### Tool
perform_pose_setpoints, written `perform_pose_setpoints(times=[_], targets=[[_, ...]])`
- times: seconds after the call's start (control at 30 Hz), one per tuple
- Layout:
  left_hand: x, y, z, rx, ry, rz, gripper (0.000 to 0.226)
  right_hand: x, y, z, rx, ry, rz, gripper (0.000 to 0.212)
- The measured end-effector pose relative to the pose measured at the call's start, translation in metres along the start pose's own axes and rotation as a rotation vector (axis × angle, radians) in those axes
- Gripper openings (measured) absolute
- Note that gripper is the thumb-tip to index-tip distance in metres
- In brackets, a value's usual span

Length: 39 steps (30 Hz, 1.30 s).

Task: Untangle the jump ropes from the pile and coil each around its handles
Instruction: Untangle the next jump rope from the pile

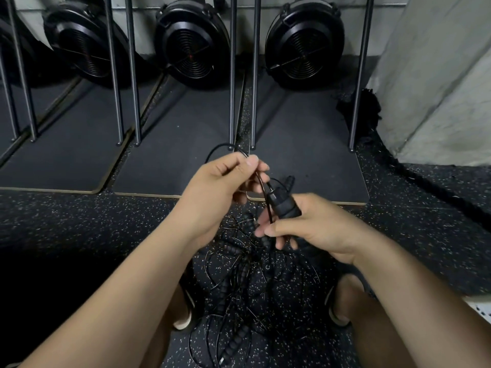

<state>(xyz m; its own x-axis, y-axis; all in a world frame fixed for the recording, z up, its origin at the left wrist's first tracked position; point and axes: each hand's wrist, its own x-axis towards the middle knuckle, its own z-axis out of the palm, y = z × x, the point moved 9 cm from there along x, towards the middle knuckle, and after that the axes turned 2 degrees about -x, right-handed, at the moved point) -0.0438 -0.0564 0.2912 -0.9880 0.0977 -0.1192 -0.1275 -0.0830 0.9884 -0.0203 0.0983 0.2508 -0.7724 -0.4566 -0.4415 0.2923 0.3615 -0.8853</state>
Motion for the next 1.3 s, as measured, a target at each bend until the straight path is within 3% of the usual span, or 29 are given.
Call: perform_pose_setpoints(times=[0.2,0.33,0.4,0.57,0.7,0.83,0.97,1.1,1.3], targets=[[0.006,-0.003,-0.030,-0.006,0.207,0.000,0.025,-0.005,-0.017,-0.015,-0.099,0.211,-0.124,0.017],[0.005,-0.014,-0.025,0.063,0.214,-0.085,0.034,-0.016,-0.034,-0.019,-0.009,0.203,-0.210,0.016],[0.003,-0.025,-0.011,0.126,0.121,-0.183,0.035,-0.022,-0.044,-0.024,0.133,0.202,-0.272,0.015],[-0.014,-0.053,0.042,0.337,-0.298,-0.294,0.034,-0.032,-0.056,-0.054,0.504,0.311,-0.418,0.019],[-0.027,-0.067,0.070,0.484,-0.476,-0.232,0.026,-0.035,-0.051,-0.077,0.671,0.389,-0.434,0.018],[-0.033,-0.077,0.081,0.690,-0.545,-0.158,0.018,-0.031,-0.040,-0.093,0.735,0.436,-0.406,0.011],[-0.037,-0.073,0.082,0.702,-0.566,-0.147,0.018,-0.024,-0.027,-0.097,0.684,0.441,-0.298,0.022],[-0.032,-0.050,0.077,0.537,-0.506,-0.097,0.018,-0.014,-0.012,-0.078,0.448,0.353,-0.114,0.031],[-0.027,-0.014,0.055,0.229,-0.365,-0.069,0.021,-0.008,-0.006,-0.045,0.237,0.201,-0.045,0.015]])
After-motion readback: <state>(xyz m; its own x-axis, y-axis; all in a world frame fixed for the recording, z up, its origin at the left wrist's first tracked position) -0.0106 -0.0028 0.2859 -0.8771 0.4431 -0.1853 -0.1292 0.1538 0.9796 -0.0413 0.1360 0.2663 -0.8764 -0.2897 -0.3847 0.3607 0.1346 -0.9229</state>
